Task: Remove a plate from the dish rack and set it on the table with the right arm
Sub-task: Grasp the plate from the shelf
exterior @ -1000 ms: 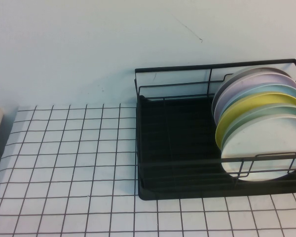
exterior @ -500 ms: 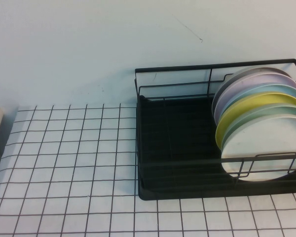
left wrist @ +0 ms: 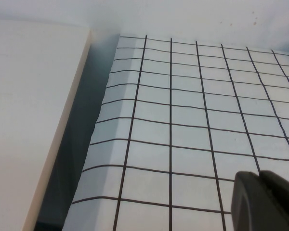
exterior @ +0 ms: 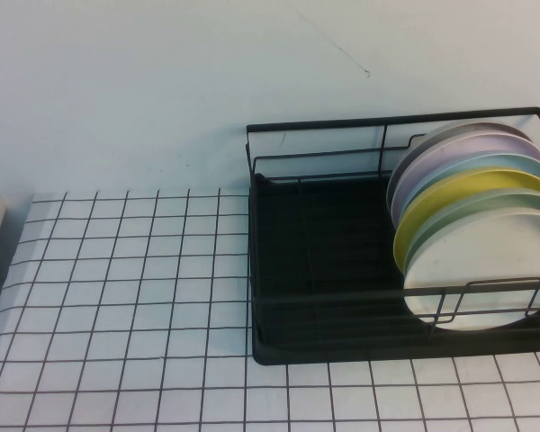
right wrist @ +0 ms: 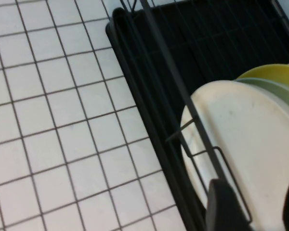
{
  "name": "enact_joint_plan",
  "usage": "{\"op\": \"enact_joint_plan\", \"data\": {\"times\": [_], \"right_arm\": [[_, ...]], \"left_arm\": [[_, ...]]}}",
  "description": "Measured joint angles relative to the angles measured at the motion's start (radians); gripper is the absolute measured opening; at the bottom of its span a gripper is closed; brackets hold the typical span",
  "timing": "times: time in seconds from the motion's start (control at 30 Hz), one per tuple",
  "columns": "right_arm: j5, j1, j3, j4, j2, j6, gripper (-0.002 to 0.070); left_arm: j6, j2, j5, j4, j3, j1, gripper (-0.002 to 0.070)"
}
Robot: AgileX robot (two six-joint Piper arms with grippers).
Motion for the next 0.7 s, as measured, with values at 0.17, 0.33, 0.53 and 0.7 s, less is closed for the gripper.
{"op": "enact_joint_plan", "data": {"times": [0.17, 0.33, 0.53, 0.7], "right_arm": [[0.000, 0.006, -0.134, -0.059, 0.187, -0.119, 0.0284], [-0.046, 0.025, -0.187, -0.096, 0.285, -0.182, 0.0285], [-0.118, 0.042, -0.190, -0.130, 0.347, -0.238, 0.0278], [-0.176, 0.042, -0.190, -0.135, 0.371, -0.251, 0.0265]], "left_arm": [[0.000, 0.000, 0.000, 0.000, 0.000, 0.000, -0.0003], [0.000, 0.000, 0.000, 0.000, 0.000, 0.000, -0.0003], [0.000, 0.000, 0.000, 0.000, 0.000, 0.000, -0.0003], [0.000, 0.000, 0.000, 0.000, 0.000, 0.000, -0.0003]]}}
